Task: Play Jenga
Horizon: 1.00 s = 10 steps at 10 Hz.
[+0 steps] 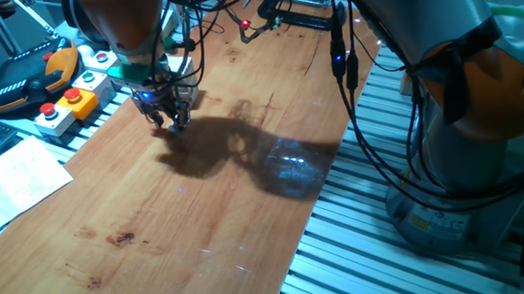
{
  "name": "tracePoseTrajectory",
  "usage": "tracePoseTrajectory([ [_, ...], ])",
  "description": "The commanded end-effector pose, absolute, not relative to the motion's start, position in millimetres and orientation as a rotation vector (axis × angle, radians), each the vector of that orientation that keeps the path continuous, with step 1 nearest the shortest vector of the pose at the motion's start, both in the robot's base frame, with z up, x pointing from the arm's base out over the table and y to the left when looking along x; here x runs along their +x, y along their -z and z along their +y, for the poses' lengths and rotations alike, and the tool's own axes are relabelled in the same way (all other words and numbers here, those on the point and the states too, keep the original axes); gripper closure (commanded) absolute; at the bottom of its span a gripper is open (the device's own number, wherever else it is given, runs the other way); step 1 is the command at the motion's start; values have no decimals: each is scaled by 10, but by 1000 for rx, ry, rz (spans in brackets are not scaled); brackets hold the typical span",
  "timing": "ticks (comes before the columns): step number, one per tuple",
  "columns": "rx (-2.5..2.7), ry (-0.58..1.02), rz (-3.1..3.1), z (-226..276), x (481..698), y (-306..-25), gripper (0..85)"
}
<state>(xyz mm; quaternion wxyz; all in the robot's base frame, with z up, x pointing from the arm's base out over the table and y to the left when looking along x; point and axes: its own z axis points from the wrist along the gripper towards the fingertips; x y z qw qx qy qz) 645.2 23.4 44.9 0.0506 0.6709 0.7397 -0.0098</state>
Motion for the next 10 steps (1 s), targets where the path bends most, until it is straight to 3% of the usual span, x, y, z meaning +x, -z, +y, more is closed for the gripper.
tracePoseTrajectory([
  [1, 2013, 31, 2287, 184, 6442, -527, 367],
  [3, 1938, 27, 2367, 63, 6366, -730, 570],
  [5, 1846, 10, 2473, -97, 6290, -921, 843],
  [10, 1644, 38, 2665, -64, 6164, -1003, 843],
])
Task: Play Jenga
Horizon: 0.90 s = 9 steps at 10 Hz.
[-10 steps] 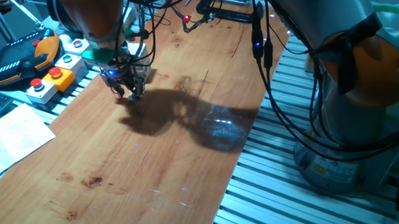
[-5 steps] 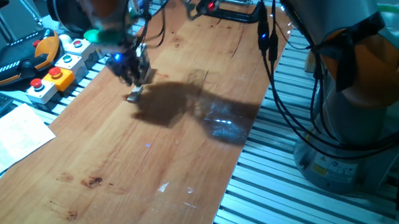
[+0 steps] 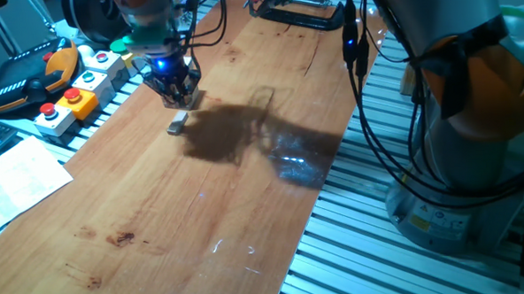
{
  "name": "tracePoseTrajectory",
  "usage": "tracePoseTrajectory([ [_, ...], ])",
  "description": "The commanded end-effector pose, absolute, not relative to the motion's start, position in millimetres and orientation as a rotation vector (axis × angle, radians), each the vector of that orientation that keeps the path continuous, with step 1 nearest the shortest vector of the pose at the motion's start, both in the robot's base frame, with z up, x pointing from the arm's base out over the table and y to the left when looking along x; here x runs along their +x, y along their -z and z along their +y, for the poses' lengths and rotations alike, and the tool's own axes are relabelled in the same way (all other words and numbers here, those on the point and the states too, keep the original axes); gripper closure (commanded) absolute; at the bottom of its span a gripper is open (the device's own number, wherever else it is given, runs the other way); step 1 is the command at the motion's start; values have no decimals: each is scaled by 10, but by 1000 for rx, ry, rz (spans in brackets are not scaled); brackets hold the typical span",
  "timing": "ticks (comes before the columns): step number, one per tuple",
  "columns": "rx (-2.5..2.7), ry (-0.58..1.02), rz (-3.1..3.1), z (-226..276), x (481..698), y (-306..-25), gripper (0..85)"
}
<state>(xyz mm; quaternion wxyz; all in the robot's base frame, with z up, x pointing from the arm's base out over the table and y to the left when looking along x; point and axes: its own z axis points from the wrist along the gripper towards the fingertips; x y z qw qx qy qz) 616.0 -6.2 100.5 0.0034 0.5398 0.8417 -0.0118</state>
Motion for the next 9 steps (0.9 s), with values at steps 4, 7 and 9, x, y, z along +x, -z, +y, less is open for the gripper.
tracePoseTrajectory([
  [4, 1554, -19, 2760, -1, 6104, -999, 843],
  [7, 1339, 9, 2827, -1, 6104, -999, 843],
  [9, 1169, 95, 2854, -1, 6104, -999, 843],
])
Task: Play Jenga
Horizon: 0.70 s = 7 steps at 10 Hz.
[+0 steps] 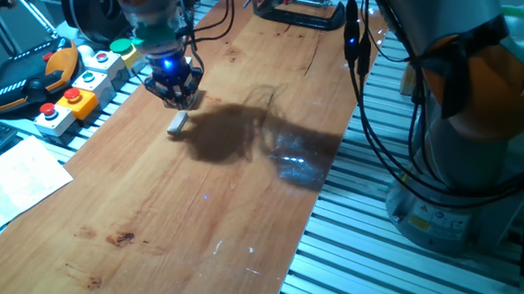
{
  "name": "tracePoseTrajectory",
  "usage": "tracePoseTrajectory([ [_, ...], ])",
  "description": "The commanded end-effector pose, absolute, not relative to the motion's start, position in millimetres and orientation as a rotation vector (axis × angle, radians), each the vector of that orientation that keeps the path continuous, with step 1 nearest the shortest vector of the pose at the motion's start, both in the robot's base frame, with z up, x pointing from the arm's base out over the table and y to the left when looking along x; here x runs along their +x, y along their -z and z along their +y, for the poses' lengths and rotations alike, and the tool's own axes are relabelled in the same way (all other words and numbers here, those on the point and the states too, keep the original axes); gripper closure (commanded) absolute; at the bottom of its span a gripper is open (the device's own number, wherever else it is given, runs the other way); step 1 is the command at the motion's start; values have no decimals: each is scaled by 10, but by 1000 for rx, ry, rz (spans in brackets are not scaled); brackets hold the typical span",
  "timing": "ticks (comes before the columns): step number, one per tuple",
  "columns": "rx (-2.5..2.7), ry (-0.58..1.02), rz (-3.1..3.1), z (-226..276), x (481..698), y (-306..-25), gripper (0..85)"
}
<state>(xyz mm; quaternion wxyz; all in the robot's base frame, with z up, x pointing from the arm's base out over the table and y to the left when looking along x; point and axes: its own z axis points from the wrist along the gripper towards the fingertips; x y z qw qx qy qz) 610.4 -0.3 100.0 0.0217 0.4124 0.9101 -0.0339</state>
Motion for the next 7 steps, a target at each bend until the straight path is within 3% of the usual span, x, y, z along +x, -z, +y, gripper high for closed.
tracePoseTrajectory([
  [1, 991, 112, 2937, -1, 6104, -999, 843],
  [5, 692, 60, 3074, -1, 6104, -999, 843],
  [7, 668, 62, 3084, -26, 6011, -1171, 843],
])
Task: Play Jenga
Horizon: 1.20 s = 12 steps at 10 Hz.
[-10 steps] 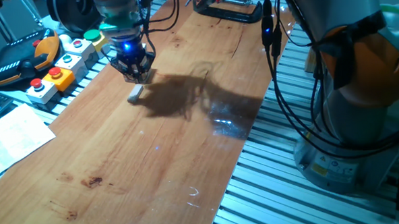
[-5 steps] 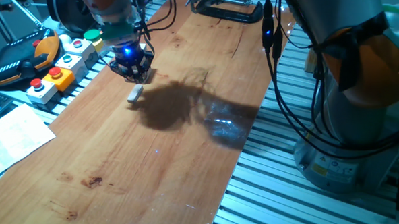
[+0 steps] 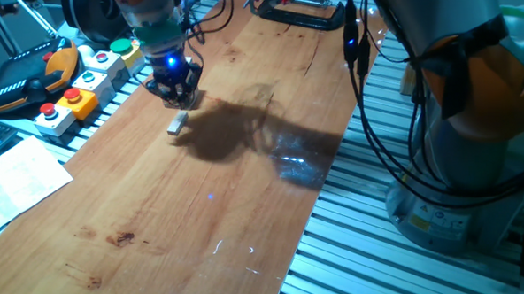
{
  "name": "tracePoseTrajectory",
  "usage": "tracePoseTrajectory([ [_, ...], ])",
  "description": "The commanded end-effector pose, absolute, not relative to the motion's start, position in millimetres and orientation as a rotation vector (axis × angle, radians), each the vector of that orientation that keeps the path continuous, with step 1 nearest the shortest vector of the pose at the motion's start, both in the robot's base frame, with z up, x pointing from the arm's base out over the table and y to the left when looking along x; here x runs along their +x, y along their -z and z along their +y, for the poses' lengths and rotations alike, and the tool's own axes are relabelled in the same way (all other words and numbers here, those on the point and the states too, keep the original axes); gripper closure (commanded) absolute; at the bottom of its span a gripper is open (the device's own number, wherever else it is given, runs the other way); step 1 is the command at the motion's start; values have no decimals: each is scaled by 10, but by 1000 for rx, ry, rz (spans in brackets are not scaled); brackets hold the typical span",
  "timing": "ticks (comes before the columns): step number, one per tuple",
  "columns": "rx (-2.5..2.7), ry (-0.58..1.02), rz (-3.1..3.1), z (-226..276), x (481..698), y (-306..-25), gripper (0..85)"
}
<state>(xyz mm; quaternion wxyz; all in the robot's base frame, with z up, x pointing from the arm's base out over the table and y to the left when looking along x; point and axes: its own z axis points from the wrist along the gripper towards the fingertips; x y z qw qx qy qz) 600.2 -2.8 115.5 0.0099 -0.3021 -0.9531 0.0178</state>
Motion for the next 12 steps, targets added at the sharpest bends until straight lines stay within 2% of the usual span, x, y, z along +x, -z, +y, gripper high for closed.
tracePoseTrajectory([
  [1, -643, -45, -3048, -45, 5948, -1274, 843],
  [4, -623, -18, -3052, -89, 5837, -1545, 843],
  [7, -622, -11, -3059, -55, 5813, -1723, 843],
  [12, -558, 16, -3069, -38, 5702, -1837, 843],
])
